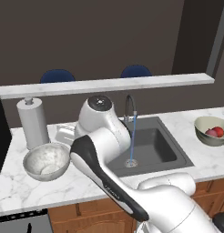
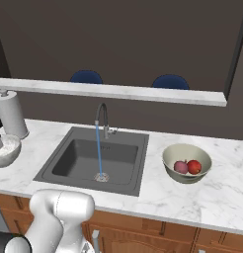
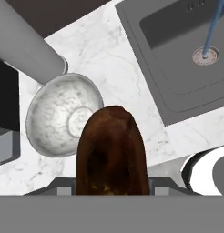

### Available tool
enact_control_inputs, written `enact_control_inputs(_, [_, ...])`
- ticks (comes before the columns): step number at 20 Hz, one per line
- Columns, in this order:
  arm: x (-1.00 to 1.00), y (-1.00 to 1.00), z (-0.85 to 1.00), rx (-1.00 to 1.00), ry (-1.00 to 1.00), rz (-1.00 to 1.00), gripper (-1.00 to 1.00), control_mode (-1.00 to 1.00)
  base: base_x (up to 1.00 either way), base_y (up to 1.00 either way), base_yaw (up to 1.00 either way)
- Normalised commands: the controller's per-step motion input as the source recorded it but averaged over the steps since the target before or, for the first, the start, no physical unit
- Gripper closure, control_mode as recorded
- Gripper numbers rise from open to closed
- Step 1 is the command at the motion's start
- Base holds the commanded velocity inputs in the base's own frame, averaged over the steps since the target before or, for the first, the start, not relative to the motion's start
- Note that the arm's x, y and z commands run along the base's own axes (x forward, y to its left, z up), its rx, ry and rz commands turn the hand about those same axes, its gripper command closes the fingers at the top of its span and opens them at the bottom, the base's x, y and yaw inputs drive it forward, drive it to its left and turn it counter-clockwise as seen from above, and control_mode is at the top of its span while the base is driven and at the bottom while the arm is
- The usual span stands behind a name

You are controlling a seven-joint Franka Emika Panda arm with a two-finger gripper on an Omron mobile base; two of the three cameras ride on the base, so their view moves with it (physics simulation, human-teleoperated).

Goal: Pick the onions from the sink and place them in one bowl. Place the sweet potato in the other bowl. Then turn off the sink faucet.

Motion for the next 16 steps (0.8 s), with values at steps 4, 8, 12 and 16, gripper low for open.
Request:
enact_control_inputs(4, [0.26, 0.45, 0.00, 0.00, 0.05, -0.02, 1.00, -1.00, 0.00, 0.00, 0.00])
enact_control_inputs(8, [0.21, 0.38, -0.06, 0.00, 0.07, -0.01, 1.00, -1.00, 0.00, 0.00, 0.00])
enact_control_inputs(12, [0.16, 0.31, -0.28, 0.00, 0.01, 0.00, 1.00, -1.00, 0.00, 0.00, 0.00])
enact_control_inputs(16, [0.19, 0.28, -0.29, -0.01, 0.00, 0.00, 1.00, -1.00, 0.00, 0.00, 0.00])
